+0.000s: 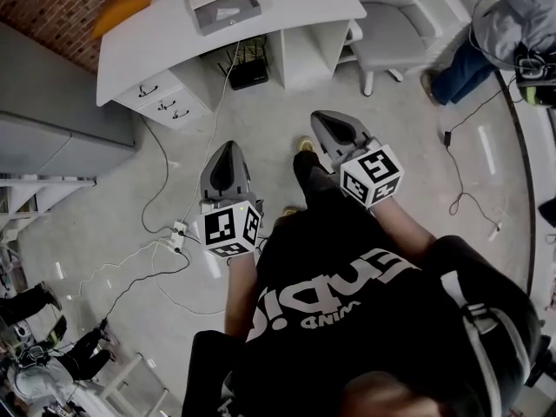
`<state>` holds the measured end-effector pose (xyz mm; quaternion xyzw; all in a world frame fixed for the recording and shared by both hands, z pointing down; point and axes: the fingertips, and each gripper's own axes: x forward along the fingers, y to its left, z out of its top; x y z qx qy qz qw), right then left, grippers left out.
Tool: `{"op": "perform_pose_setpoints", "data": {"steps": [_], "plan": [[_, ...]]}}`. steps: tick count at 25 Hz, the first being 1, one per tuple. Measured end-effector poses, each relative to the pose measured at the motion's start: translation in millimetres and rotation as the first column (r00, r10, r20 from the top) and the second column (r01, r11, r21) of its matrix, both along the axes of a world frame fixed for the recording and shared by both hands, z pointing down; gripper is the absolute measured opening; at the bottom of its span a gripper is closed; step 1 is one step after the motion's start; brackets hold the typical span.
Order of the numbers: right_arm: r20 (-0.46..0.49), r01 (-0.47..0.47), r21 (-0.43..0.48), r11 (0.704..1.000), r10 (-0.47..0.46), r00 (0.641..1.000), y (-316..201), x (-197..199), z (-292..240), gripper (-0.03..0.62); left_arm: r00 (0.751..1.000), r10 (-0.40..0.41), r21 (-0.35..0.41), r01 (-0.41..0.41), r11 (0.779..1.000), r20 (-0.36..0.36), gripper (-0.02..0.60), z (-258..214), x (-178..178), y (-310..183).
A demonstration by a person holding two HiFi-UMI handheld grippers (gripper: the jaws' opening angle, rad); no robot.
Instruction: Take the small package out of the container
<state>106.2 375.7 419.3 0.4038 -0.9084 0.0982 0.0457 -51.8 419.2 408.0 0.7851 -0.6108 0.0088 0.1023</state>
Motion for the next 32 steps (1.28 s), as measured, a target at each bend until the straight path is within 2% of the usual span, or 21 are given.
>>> {"op": "perform_pose_setpoints", "data": {"steps": [17,32], "plan": [[0.009,-0.017,-0.028,0.999,0.017,1.0,-59,-13,16,0.0,1.0,-0.024,-0.015,0.024,1.0,0.01,0.006,12,-21,-49],[-0.003,-0.01,-0.036,0.999,0.01,1.0,-136,-23,12,0.0,1.0,-0.029,-0.026,0.029,0.999,-0.006,0.006,12,-32,-131]]}}
